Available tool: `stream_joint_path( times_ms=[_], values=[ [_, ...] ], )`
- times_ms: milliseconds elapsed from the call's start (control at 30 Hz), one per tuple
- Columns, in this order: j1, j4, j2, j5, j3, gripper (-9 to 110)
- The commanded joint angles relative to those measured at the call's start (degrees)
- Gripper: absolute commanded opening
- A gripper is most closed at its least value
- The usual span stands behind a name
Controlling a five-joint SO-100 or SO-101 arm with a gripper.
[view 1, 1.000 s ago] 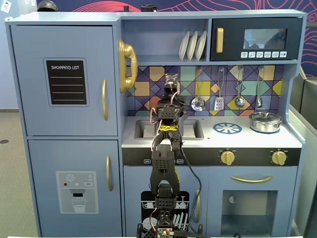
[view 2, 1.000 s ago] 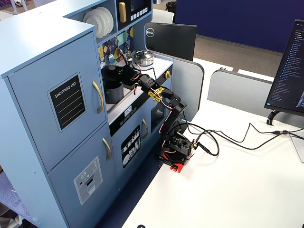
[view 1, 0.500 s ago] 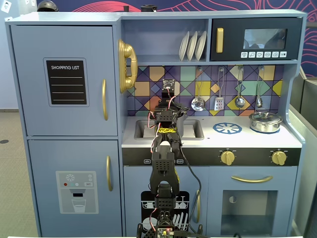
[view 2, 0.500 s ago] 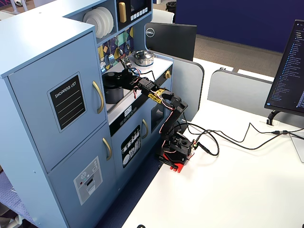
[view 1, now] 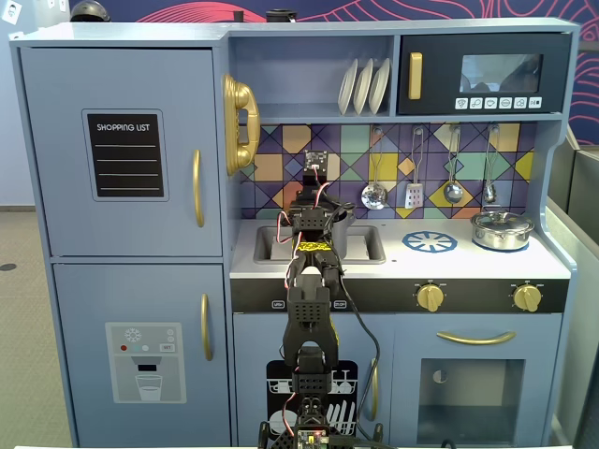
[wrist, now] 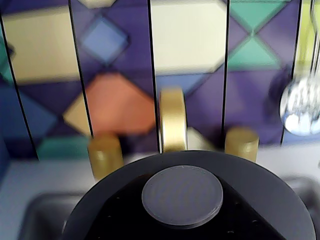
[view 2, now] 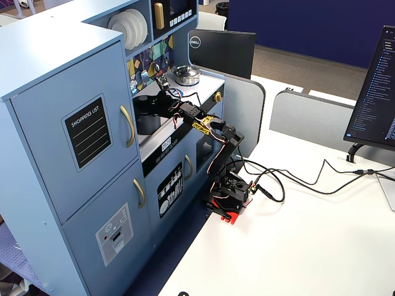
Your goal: Pick up the lid from the counter and put it on the gray recipient
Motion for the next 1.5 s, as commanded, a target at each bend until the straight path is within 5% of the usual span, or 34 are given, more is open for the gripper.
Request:
stream_joint_path(
  times_ms=[0,567,700,1100,1467],
  values=[
    [-0.53,-1.41,3.16,0.44,-0.53,0],
    [-0.18,2.55,4.75,2.29,1.58,4],
    [-0.18,9.23,6.94,1.32,0.62,15],
    [-4.31,42.8,27.69,-1.14,-2.37,8],
    [-0.26,56.78,50.71,1.85,24.7,0]
  ],
)
